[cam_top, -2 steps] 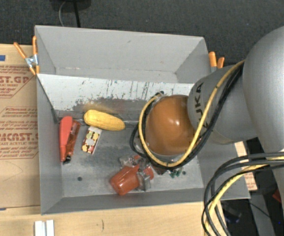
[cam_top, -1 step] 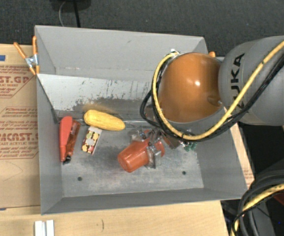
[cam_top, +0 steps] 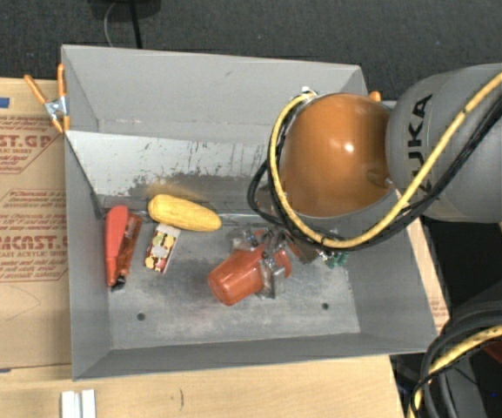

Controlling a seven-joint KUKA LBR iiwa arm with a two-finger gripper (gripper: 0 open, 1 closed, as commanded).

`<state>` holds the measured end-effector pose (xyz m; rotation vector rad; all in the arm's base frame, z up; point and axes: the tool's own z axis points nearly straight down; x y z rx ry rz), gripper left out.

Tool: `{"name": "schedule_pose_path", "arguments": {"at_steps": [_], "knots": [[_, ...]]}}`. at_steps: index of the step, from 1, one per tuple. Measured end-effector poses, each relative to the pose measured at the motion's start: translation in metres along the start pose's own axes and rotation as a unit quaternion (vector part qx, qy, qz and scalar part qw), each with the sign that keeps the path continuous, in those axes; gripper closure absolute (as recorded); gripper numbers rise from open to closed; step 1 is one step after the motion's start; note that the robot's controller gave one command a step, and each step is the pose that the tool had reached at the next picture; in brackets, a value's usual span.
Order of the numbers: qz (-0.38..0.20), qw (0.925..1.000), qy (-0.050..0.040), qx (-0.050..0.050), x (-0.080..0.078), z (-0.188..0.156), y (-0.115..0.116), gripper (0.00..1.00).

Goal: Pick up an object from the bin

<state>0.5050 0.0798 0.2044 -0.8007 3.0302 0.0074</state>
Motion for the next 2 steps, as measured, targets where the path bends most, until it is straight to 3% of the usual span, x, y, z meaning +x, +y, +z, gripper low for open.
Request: {"name": "schedule_pose_path", "arguments": {"at_steps": [1, 2], "knots": [[-0.126, 0.9921, -0.0019, 0.0, 0.0177, -0.075, -0.0117, 1.0], [-0.126, 0.9921, -0.0019, 0.0, 0.0177, -0.075, -0.0117, 1.0]]}}
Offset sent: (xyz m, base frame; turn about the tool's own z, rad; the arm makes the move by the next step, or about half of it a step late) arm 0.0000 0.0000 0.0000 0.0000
